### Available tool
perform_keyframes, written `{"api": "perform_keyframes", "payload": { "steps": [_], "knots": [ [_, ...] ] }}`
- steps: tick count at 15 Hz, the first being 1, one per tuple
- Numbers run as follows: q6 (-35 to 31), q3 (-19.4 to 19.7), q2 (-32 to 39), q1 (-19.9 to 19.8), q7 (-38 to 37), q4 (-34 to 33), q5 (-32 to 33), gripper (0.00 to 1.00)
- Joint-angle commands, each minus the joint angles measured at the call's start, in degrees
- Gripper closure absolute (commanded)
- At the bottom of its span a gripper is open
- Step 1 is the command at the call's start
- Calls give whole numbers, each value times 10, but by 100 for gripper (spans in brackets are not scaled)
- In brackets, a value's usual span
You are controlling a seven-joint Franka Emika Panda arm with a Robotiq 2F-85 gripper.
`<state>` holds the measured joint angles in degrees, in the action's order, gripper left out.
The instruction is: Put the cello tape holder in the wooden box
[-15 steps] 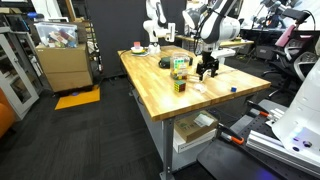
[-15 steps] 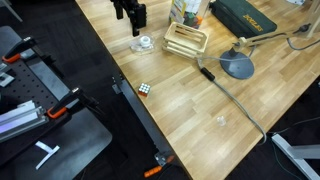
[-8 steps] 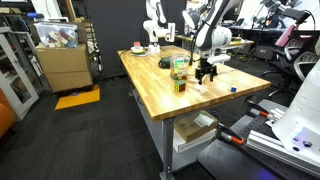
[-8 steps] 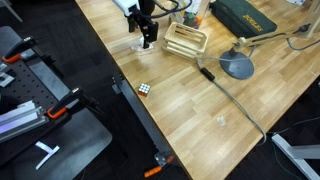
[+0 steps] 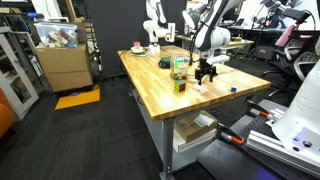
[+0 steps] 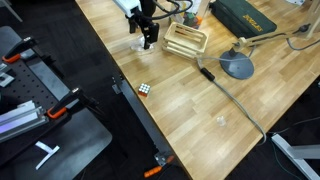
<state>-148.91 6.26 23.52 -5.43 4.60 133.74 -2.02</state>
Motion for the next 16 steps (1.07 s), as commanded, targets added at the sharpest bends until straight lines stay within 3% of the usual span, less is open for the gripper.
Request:
{"api": "perform_keyframes", "payload": {
  "steps": [1,16],
  "knots": [
    [3,-2,8,-6,-9,-6,7,0],
    [10,-2,33,-7,-13,-30,6,0]
  ]
}}
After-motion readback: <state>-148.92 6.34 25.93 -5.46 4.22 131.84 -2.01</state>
